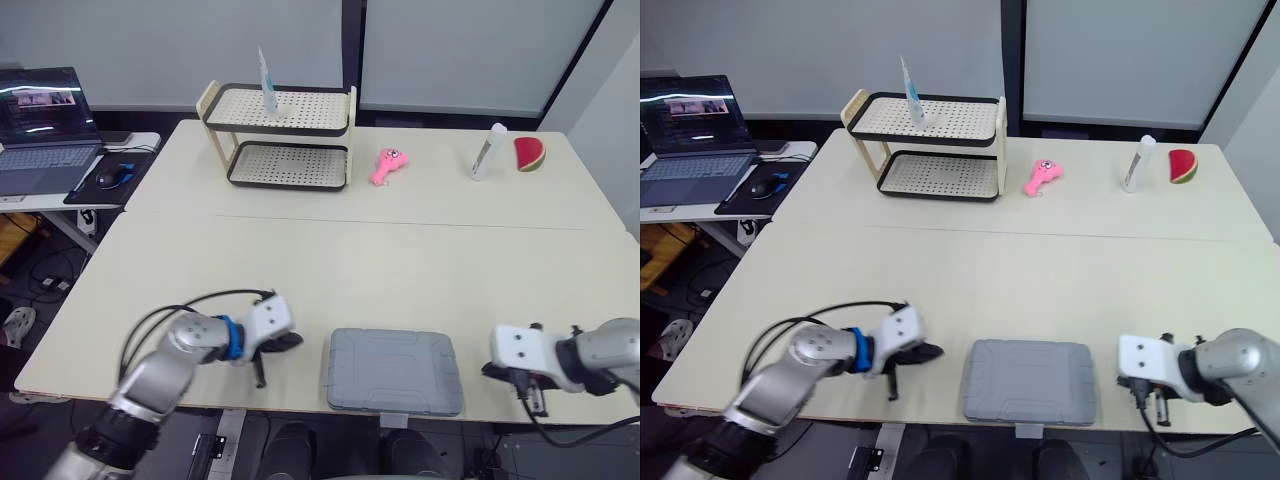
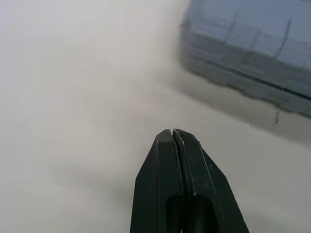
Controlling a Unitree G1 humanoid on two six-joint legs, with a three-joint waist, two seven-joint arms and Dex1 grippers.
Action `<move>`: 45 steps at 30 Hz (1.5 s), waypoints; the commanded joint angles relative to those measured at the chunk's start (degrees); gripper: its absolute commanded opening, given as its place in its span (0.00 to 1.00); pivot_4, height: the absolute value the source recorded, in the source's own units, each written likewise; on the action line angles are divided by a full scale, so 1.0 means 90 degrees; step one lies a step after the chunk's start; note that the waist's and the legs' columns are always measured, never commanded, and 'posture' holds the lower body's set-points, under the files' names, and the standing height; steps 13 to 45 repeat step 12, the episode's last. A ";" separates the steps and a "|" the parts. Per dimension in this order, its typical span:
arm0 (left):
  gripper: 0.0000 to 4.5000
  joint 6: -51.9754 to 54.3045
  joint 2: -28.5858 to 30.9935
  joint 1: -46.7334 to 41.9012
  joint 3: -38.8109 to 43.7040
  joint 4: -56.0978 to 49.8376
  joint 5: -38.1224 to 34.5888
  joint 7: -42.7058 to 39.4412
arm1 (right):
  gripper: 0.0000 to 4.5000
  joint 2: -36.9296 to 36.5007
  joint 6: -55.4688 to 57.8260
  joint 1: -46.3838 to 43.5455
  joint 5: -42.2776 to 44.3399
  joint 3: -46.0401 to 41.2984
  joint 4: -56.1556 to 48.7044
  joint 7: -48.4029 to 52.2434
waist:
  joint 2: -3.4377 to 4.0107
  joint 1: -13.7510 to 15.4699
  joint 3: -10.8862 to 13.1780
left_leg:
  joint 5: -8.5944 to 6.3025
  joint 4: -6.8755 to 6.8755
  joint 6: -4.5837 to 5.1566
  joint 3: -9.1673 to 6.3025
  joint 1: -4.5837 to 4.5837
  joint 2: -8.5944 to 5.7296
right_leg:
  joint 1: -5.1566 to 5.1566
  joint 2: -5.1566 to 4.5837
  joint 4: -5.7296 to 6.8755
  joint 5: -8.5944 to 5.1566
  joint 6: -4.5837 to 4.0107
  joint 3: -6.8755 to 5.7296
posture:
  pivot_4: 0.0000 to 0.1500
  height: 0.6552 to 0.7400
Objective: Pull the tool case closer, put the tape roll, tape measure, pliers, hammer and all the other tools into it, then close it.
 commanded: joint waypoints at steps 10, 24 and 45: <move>0.00 -0.0674 0.1102 0.1645 0.2452 -0.0710 -0.0965 -0.0466 | 0.00 -0.0402 -0.1725 -0.0093 0.1129 -0.2186 0.1587 0.1479 | 0.0003 -0.0027 0.0001 | 0.0000 -0.0012 0.0001 0.0009 0.0012 0.0007 | 0.0005 -0.0008 -0.0005 0.0004 -0.0008 0.0006 | 1.00 0.87; 0.00 -0.0609 0.1051 0.1703 0.2445 -0.0672 -0.1008 -0.0405 | 0.00 -0.0438 -0.1869 -0.0251 0.1032 -0.2034 0.1746 0.1453 | 0.0002 -0.0018 0.0001 | 0.0000 -0.0011 0.0001 0.0007 0.0009 0.0007 | 0.0004 -0.0008 -0.0007 0.0004 -0.0008 0.0005 | 1.00 0.87; 0.00 -0.0609 0.1051 0.1703 0.2445 -0.0672 -0.1008 -0.0405 | 0.00 -0.0438 -0.1869 -0.0251 0.1032 -0.2034 0.1746 0.1453 | 0.0002 -0.0018 0.0001 | 0.0000 -0.0011 0.0001 0.0007 0.0009 0.0007 | 0.0004 -0.0008 -0.0007 0.0004 -0.0008 0.0005 | 1.00 0.87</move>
